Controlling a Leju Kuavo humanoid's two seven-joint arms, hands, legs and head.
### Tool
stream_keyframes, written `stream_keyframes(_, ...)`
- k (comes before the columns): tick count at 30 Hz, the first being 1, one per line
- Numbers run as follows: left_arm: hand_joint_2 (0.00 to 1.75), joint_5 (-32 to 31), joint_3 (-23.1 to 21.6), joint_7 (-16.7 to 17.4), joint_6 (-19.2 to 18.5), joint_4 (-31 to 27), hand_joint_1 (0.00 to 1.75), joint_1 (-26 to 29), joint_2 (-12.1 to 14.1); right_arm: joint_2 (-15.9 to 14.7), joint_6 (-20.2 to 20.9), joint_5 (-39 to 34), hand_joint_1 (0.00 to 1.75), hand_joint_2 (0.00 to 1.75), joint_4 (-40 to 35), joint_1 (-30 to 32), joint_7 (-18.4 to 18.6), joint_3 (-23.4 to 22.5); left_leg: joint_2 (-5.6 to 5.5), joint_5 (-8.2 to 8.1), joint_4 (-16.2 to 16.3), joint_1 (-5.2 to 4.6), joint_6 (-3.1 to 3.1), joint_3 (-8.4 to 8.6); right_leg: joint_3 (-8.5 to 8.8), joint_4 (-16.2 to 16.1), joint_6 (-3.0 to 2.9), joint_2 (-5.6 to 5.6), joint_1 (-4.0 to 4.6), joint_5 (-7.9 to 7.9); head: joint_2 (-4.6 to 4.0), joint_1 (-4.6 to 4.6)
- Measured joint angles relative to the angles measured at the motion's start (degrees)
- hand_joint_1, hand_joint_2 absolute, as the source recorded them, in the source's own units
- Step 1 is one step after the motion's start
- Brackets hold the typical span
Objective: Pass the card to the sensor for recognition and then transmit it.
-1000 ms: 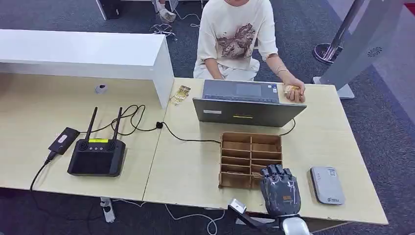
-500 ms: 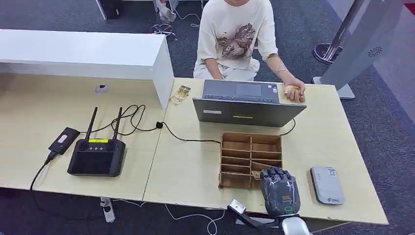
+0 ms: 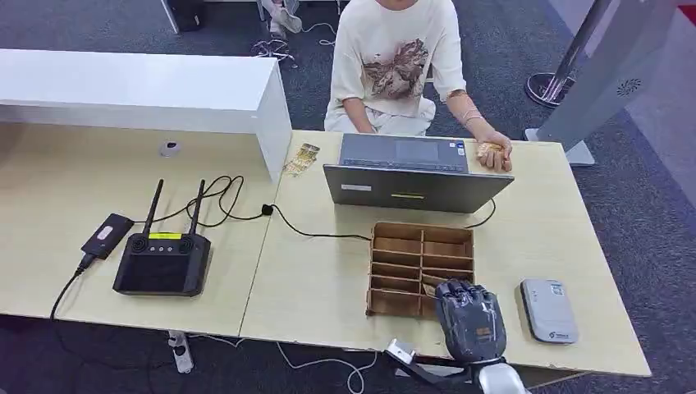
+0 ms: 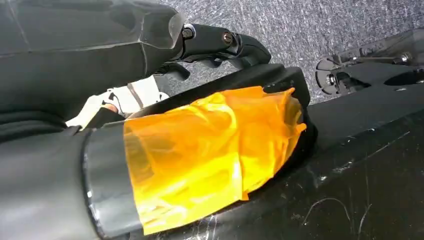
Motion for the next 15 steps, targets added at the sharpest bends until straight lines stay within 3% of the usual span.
stream_keyframes(6,0.0,0.0,0.0,0.0,0.0,0.0,0.0,0.02,0.0,5.48,-2.71,-0.47,1.71,1.75,-2.49,3.27,-11.41,-8.03,0.0,0.0,-0.01,0.01,0.0,0.0,-0.01,0.01,0.0,0.0,0.01,-0.01,0.0,0.0)
stream_keyframes(11,0.0,-1.71,-0.02,0.0,0.09,0.0,0.0,0.03,0.02,10.3,-3.43,-8.07,1.75,1.75,-6.01,5.5,-21.9,-14.25,0.0,0.0,-0.01,0.0,0.0,0.0,-0.01,0.01,0.0,0.0,0.01,-0.01,0.0,0.0)
stream_keyframes(15,0.0,-2.99,-0.24,-0.17,0.26,0.0,0.0,0.04,0.04,12.74,-1.4,-14.63,1.75,1.75,-9.24,6.89,-26.87,-17.92,0.01,0.0,-0.01,0.0,0.0,0.0,-0.01,0.0,0.0,0.0,0.0,-0.01,0.0,0.0)
